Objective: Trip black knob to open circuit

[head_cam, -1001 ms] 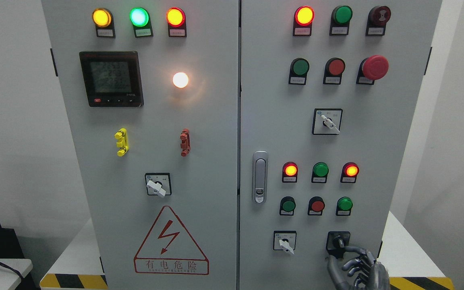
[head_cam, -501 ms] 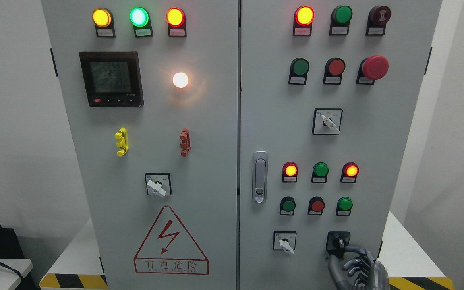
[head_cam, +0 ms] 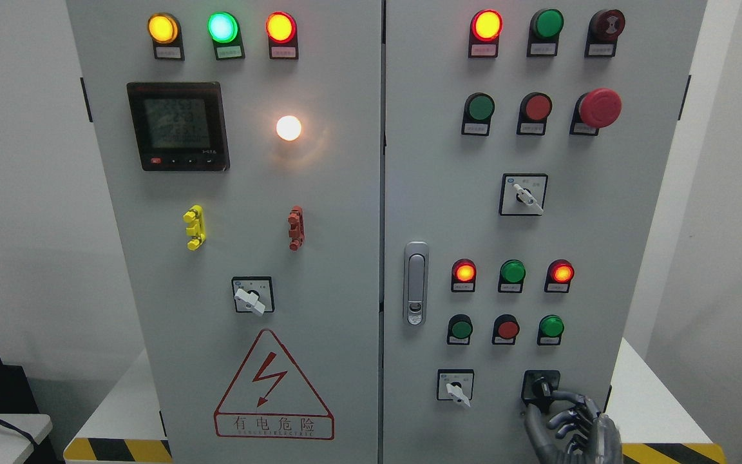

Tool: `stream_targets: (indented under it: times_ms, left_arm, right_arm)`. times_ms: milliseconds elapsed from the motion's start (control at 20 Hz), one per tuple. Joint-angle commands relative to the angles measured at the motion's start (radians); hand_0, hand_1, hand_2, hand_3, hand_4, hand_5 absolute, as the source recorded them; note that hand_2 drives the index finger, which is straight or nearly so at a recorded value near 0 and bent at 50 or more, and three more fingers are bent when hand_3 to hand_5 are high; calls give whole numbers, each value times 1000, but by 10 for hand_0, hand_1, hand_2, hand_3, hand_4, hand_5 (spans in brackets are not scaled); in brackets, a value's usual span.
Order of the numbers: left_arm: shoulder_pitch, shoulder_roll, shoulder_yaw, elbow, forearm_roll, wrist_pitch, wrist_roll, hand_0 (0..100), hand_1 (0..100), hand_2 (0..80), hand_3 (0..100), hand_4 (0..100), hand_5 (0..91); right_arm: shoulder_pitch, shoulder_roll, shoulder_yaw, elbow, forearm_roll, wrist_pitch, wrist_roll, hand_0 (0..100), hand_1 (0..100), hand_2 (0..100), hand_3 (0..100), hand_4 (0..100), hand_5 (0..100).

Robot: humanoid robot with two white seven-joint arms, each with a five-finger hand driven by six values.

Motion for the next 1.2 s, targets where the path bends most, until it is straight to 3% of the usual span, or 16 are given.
stream_targets:
  times_ms: [0,751,1151]
  left_arm:
    - [-8,0,0,0,-32,1,0,120,389,0,0,0,0]
    - [-8,0,0,0,-34,1,0,120,389,0,0,0,0]
    - [-8,0,0,0,-32,1,0,120,389,0,0,0,0]
  right_arm:
    - [-8,0,-30,4,0,7,0,313,792,438,783,853,964]
    - [-16,0,-30,5,0,26,0,325,818,445,786,854,963]
    - [-16,-1,-30,7,0,27,-1,383,835,437,779,848,961]
